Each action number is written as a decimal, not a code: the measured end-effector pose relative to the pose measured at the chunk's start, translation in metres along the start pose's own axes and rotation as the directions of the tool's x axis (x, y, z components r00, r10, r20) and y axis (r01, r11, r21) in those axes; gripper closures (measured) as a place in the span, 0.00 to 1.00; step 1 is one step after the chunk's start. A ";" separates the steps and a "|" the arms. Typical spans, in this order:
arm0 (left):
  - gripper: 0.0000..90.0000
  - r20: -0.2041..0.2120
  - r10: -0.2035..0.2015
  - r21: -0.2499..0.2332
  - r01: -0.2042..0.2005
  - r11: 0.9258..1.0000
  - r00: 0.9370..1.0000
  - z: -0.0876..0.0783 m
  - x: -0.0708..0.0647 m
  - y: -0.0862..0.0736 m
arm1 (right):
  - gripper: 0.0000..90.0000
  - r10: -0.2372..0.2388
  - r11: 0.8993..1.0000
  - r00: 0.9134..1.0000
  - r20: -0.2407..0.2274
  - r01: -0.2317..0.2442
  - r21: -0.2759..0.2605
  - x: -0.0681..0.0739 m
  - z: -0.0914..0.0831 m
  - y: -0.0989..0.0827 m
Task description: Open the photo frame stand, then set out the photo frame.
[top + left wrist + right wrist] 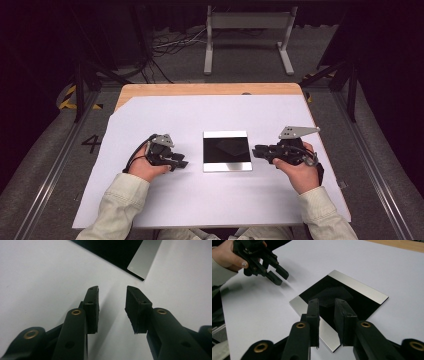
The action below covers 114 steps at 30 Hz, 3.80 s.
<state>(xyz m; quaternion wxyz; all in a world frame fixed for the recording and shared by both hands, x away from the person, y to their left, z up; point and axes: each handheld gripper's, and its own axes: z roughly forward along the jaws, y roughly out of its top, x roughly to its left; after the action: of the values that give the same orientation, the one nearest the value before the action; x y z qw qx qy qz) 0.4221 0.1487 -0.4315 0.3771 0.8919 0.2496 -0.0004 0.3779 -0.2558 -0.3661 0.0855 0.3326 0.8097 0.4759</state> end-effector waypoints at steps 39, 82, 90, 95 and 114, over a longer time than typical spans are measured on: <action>0.71 -0.028 -0.035 0.003 0.035 0.999 0.999 -0.009 -0.001 -0.015 | 0.52 0.404 0.914 0.915 -0.016 -0.404 -0.016 -0.025 0.026 0.003; 0.70 -0.016 -0.039 0.008 0.039 0.999 0.999 -0.004 -0.002 -0.011 | 0.44 0.579 0.801 0.815 0.017 -0.573 0.173 -0.025 0.066 0.011; 0.70 -0.020 -0.026 0.008 0.026 1.000 0.999 -0.004 -0.002 -0.010 | 0.46 0.583 0.798 0.813 -0.001 -0.572 0.192 -0.023 0.074 0.012; 0.70 -0.017 -0.029 0.008 0.029 1.000 0.999 -0.004 -0.002 -0.010 | 0.50 0.580 0.796 0.814 -0.002 -0.567 0.213 -0.021 0.079 0.013; 0.70 -0.017 -0.024 0.011 0.024 1.000 1.000 -0.003 -0.002 -0.010 | 0.69 0.541 0.821 0.841 -0.020 -0.523 0.230 -0.016 0.076 0.016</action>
<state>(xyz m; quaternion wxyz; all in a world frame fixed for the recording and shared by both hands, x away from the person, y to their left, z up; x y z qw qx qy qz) 0.4153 0.1556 -0.4355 0.3700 0.8908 0.2637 0.0013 0.4316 -0.2063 -0.3957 -0.1213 0.5324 0.7340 0.4039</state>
